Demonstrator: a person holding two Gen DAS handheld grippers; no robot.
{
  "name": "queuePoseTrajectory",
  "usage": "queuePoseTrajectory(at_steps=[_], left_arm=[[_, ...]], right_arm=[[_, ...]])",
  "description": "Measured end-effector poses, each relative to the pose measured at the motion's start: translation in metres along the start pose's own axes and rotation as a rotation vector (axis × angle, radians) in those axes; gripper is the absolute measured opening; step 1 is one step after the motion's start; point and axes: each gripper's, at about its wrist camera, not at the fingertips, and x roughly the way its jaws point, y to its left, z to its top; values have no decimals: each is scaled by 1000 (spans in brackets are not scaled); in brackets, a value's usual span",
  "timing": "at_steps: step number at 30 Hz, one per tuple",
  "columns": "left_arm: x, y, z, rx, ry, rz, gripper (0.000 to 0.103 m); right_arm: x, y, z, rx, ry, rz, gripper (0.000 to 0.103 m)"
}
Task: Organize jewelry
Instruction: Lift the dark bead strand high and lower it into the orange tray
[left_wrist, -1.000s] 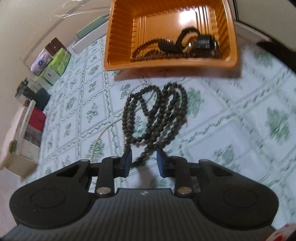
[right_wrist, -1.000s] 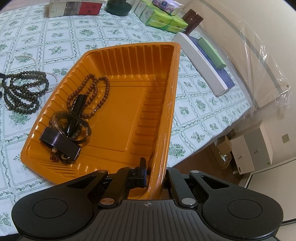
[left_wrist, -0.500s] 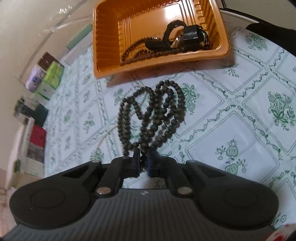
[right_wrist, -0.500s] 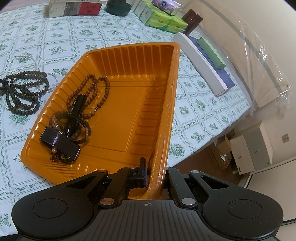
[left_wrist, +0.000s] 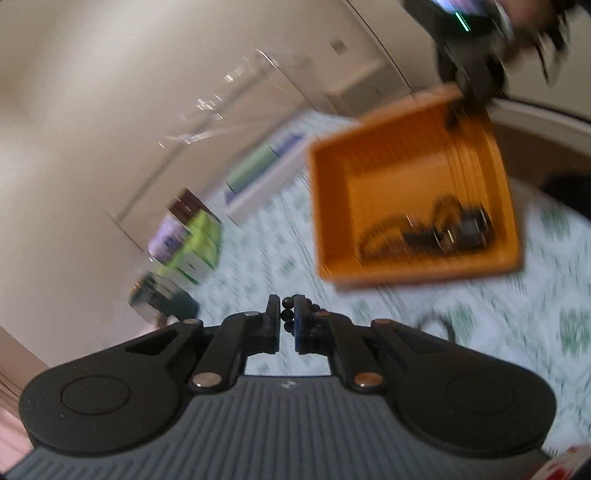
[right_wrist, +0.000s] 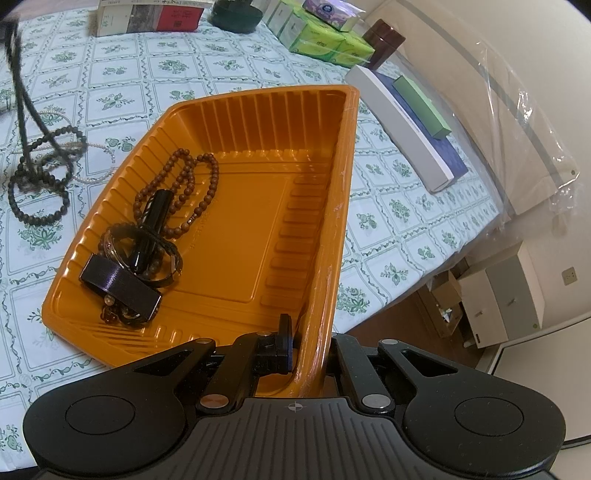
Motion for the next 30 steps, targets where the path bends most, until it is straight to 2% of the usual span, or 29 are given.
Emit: queuePoseTrajectory(at_steps=[9,20,30], left_arm=[[-28,64,44,-137,-112,37,6],[-52,109,77,-203,-184,65,6],[-68,153,130,-251,-271,78,6]], right_arm=[[-2,1,1,-4,-3,0,4],[-2,1,1,-4,-3,0,4],[-4,2,2,-4,-3,0,4]])
